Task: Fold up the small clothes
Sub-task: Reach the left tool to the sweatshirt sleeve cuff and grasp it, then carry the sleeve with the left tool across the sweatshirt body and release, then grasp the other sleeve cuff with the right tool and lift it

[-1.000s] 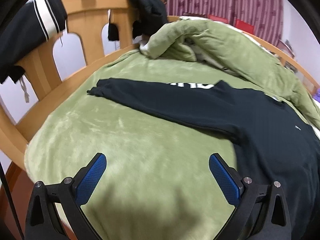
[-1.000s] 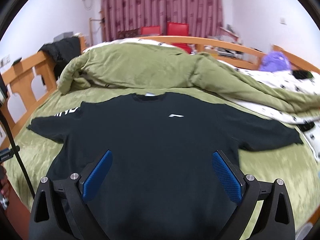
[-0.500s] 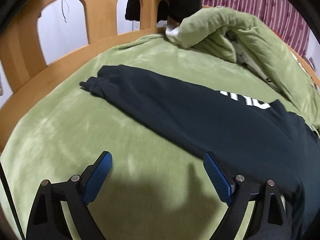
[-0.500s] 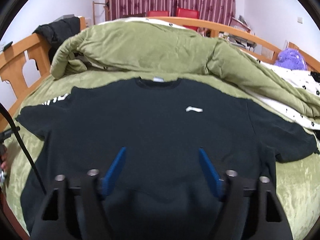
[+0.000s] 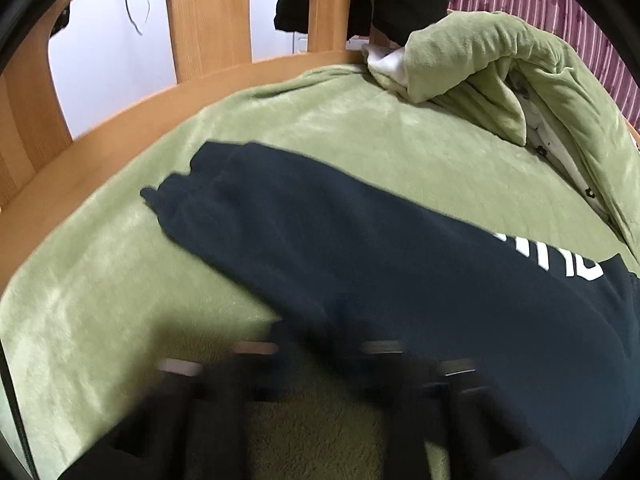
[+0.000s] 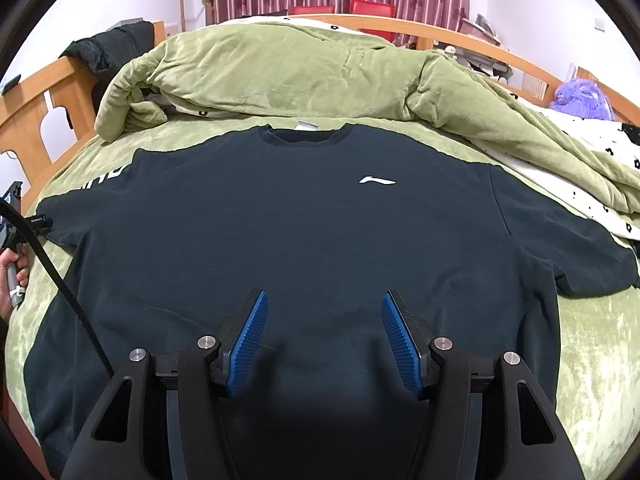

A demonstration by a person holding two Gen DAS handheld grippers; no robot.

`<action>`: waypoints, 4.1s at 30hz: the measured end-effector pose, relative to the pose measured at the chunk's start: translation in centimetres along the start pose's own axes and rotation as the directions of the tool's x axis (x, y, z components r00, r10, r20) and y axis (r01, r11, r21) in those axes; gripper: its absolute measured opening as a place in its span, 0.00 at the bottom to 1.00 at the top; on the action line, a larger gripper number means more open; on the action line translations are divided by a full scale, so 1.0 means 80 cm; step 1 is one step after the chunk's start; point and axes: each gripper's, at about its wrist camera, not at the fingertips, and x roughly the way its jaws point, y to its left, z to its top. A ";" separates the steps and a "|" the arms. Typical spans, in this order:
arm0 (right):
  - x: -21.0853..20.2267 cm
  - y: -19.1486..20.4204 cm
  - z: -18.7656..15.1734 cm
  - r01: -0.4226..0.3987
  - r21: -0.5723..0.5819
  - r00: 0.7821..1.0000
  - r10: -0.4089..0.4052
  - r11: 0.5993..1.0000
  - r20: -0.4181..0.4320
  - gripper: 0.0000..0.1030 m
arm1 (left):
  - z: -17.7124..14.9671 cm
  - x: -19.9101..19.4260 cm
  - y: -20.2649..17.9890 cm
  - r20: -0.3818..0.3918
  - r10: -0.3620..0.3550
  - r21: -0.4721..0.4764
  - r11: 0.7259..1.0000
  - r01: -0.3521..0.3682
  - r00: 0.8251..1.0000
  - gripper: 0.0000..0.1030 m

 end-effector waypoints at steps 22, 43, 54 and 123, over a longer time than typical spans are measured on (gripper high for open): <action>-0.087 -0.113 0.023 0.012 0.131 0.992 -0.028 0.991 0.122 0.59 | -0.002 -0.281 -0.325 0.146 -0.300 0.277 0.927 0.252 0.943 0.05; -0.122 -0.210 0.010 -0.012 0.271 0.989 -0.029 0.962 0.145 0.62 | -0.200 -0.307 -0.579 -0.185 -0.490 0.330 0.786 0.523 0.852 0.08; -0.102 -0.159 0.014 -0.058 0.166 0.994 0.043 0.984 0.097 0.62 | -0.197 -0.362 -0.488 -0.101 -0.480 0.354 0.801 0.482 0.871 0.49; 0.102 -0.184 0.076 0.010 0.254 0.997 0.010 0.967 -0.078 0.17 | -0.166 -0.275 -0.313 -0.083 -0.342 0.243 0.904 0.352 0.936 0.69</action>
